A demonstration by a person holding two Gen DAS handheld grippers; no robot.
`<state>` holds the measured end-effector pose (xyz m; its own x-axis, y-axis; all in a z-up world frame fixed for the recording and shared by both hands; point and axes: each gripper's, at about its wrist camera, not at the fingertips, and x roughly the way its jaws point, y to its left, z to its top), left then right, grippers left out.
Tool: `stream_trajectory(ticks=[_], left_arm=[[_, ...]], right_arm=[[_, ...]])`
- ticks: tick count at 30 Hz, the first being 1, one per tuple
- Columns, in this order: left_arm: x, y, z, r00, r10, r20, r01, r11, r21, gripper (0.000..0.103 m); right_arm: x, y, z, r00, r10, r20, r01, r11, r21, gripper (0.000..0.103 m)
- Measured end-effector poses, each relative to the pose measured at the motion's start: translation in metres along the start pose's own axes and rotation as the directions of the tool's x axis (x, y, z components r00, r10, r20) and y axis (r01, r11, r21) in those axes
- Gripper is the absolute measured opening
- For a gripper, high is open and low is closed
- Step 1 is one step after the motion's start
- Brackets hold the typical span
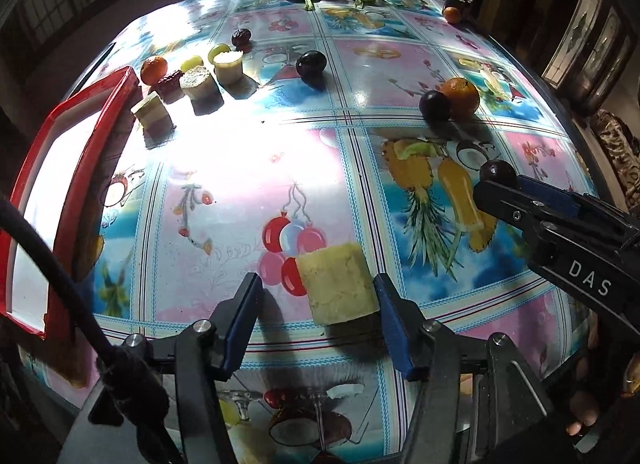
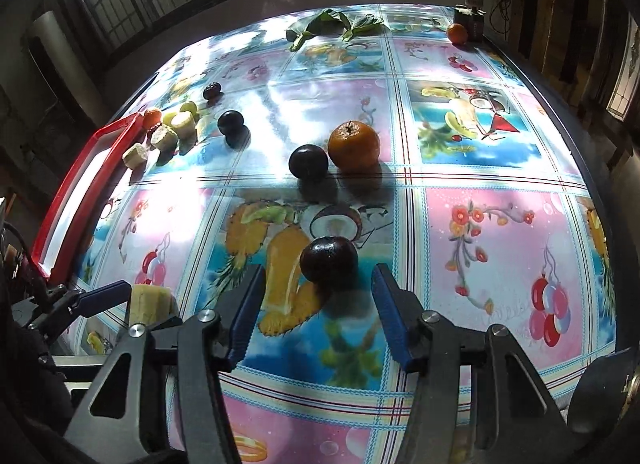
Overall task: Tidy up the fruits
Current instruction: 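Grasp the pale yellow cube with the left tool while the right tool grasps the dark plum, then carry the cube and plum into the red tray and open both tools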
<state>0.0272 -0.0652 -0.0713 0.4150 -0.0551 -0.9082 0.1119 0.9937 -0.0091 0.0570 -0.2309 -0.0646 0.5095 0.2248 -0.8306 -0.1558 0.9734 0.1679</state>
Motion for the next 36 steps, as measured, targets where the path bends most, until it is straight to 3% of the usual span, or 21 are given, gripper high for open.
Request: stream_trajectory(ticks=[2,5,11,23,36], left_arm=[[-0.002,0.007,0.0,1.0,-0.006,0.01,0.006,1.0,0.003,0.03],[-0.002,0.019,0.001,0.998,-0.055,0.028,0.055,0.998,-0.02,0.029],[-0.017,0.039,-0.005,0.994,-0.085,0.073,0.087,0.996,-0.033,0.029],[-0.06,0.099,-0.012,0.988,0.031,0.153,-0.013,0.992,-0.122,0.029],[-0.075,0.178,-0.018,0.975,0.139,0.173,-0.091,0.962,-0.256,0.029]], right_arm=[[0.006,0.002,0.0,1.0,-0.02,-0.003,0.02,1.0,-0.012,0.044],[0.006,0.003,0.0,0.999,-0.052,0.007,0.052,0.998,-0.023,0.032],[-0.013,0.011,-0.003,0.999,0.006,0.052,-0.006,1.0,-0.008,0.032],[-0.022,0.067,-0.002,0.992,0.114,0.046,-0.111,0.991,-0.072,0.032],[-0.01,0.144,0.002,0.975,0.222,-0.015,-0.221,0.959,-0.177,0.032]])
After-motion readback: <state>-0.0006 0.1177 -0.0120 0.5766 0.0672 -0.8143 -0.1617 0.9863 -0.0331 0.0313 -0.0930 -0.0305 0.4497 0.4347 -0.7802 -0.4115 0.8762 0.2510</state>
